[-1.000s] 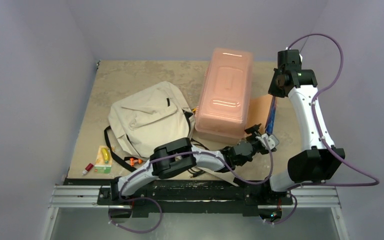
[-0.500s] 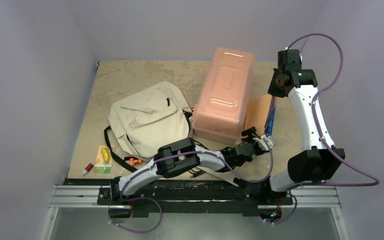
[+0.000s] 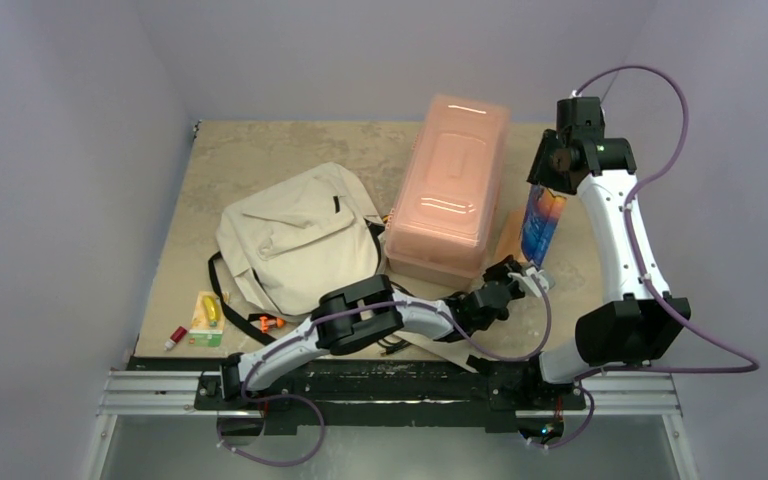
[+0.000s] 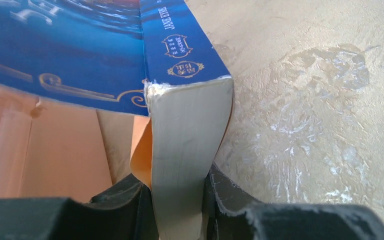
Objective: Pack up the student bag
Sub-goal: Pick up the book from the center of the board.
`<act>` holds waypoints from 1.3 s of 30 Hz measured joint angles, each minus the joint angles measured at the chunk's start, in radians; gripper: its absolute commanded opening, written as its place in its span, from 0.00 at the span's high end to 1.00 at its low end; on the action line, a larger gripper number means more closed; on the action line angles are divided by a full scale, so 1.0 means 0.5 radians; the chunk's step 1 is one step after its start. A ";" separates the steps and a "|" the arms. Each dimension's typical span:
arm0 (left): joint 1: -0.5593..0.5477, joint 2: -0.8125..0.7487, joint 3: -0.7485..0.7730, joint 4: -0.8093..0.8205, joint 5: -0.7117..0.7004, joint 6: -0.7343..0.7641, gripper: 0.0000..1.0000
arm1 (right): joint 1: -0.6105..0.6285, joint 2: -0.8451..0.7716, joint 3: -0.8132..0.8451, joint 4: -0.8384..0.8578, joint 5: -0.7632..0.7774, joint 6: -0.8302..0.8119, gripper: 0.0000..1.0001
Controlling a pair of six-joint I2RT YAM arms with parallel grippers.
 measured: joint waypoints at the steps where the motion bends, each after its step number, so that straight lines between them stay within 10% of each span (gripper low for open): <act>1: -0.002 0.000 -0.001 -0.005 0.011 0.009 1.00 | 0.000 -0.001 0.000 0.002 -0.014 -0.001 0.34; 4: -0.022 -0.018 -0.043 0.022 0.002 0.026 1.00 | 0.000 -0.012 0.000 0.020 -0.078 -0.014 0.02; 24: -0.185 -1.404 -0.492 -0.765 0.490 -0.134 1.00 | 0.000 -0.696 0.721 0.198 -0.237 0.171 0.01; 39: -0.039 -2.715 -0.938 -1.203 0.072 0.799 1.00 | 0.000 -0.746 0.670 0.493 -0.917 0.684 0.01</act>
